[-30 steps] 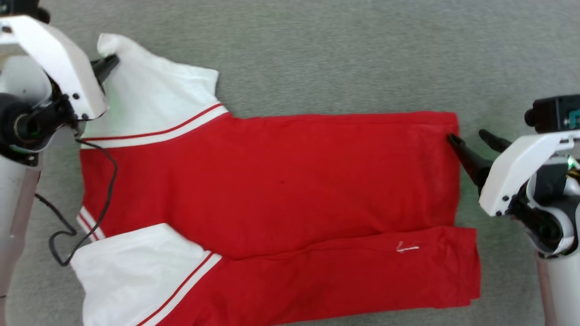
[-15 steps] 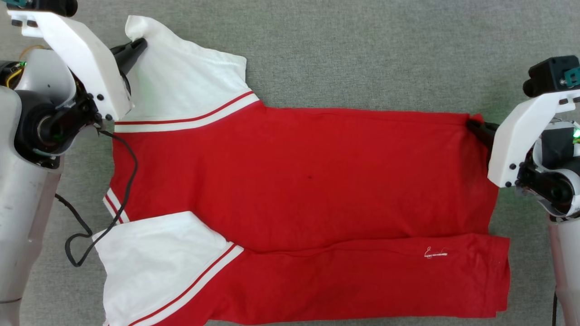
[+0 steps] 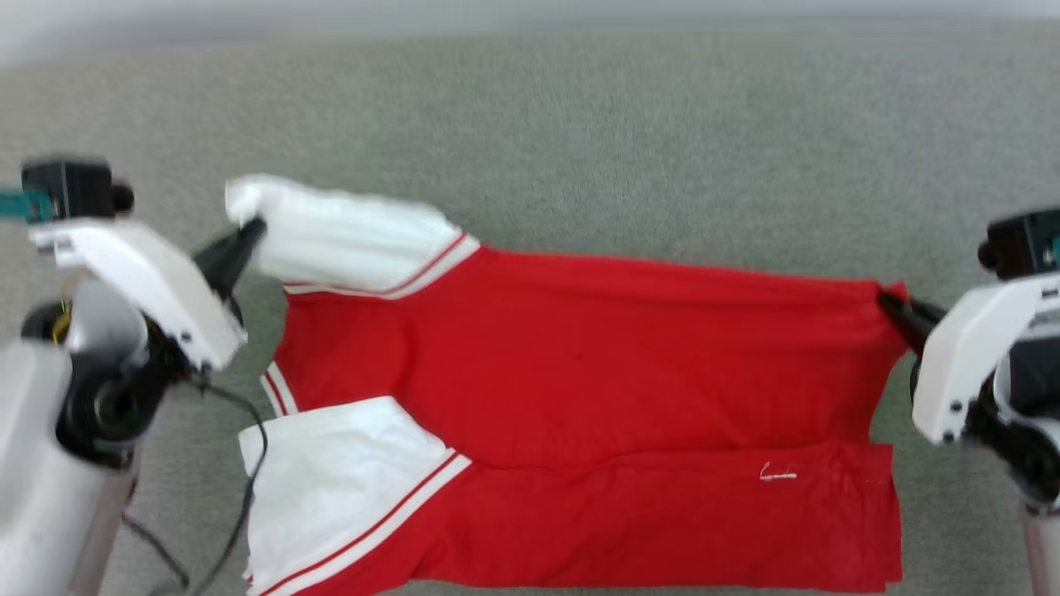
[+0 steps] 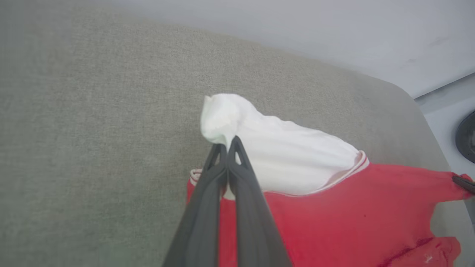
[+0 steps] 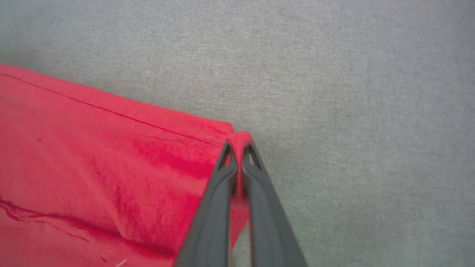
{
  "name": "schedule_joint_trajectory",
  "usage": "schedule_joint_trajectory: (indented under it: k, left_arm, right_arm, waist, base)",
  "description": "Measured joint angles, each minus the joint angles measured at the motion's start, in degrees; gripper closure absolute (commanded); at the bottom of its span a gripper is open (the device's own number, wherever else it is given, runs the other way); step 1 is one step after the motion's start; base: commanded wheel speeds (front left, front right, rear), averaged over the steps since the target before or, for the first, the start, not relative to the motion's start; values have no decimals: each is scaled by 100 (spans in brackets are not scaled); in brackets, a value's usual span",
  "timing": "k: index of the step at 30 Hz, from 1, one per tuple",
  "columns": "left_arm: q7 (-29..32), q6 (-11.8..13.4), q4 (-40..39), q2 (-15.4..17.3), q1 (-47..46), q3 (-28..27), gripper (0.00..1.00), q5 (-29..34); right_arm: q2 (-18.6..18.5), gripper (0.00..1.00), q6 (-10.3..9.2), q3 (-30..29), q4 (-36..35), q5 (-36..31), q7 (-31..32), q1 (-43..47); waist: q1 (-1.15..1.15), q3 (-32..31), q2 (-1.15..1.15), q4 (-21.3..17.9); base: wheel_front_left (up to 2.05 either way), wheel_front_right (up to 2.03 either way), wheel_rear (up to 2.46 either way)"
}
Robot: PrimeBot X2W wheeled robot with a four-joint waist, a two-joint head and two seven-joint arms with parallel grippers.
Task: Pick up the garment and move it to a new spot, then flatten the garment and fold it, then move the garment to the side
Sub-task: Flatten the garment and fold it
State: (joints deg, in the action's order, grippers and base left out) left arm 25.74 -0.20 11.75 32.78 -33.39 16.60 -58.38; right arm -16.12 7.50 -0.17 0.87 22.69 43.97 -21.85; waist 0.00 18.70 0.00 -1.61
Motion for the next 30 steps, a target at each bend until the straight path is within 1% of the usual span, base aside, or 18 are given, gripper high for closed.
schedule_joint_trajectory:
  k: [4,7,10,11,12,13,14,15,17,22,23,27,30]
  left_arm:
    - [-249,169,-386,-10,1007,-164,100,-197]
    - [-430,328,-727,-96,1781,-224,100,-315]
    - [-550,523,-911,-176,2551,-253,100,-423]
    - [-556,554,-939,-225,2775,-234,100,-472]
    - [-580,583,-943,-292,2969,-212,100,-514]
    - [-583,601,-923,-350,3127,-167,95,-537]
    - [-584,611,-895,-401,3259,-123,54,-558]
    - [-614,624,-855,-470,3359,-90,0,-597]
    - [-738,621,-756,-593,3504,-63,0,-597]
    - [-1124,632,-644,-715,3782,-42,0,-465]
    - [-1378,694,-726,-725,3871,-75,0,-311]
    - [-1893,891,-1047,-679,3973,-147,0,116]
    - [-2235,1002,-1325,-664,3995,-193,0,411]
  right_arm:
    - [116,100,0,-126,-140,124,51,715]
    - [180,100,0,-314,-164,193,73,1250]
    - [285,100,0,-436,-144,222,35,1699]
    - [322,100,1,-453,-120,230,-5,1823]
    - [328,88,1,-480,-96,194,-76,1954]
    - [336,59,0,-524,-40,179,-108,2078]
    - [367,9,0,-549,7,179,-131,2193]
    - [419,0,0,-588,65,175,-213,2302]
    - [469,0,0,-595,170,126,-328,2489]
    - [526,0,0,-599,164,96,-544,2854]
    - [522,0,0,-604,18,56,-603,2982]
    - [511,0,0,-694,-436,-20,-633,3175]
    - [532,0,0,-871,-760,-65,-464,3192]
  waist:
    - [0,-435,0,70]
    - [-1,-737,0,133]
    - [-1,-995,0,199]
    - [-2,-1068,0,218]
    - [-1,-1131,0,238]
    - [-1,-1186,0,258]
    - [-2,-1233,0,276]
    - [-2,-1271,0,293]
    - [-1,-1334,0,317]
    - [-1,-1514,0,296]
    - [-1,-1605,0,271]
    - [-1,-1819,0,210]
    - [-1,-1927,0,134]
  base:
    - [0,0,0]
    - [0,0,0]
    - [0,0,0]
    - [0,0,0]
    - [0,0,0]
    - [0,0,0]
    - [0,0,0]
    - [0,0,0]
    - [0,0,0]
    - [0,0,0]
    - [0,0,0]
    - [0,0,0]
    - [0,0,0]
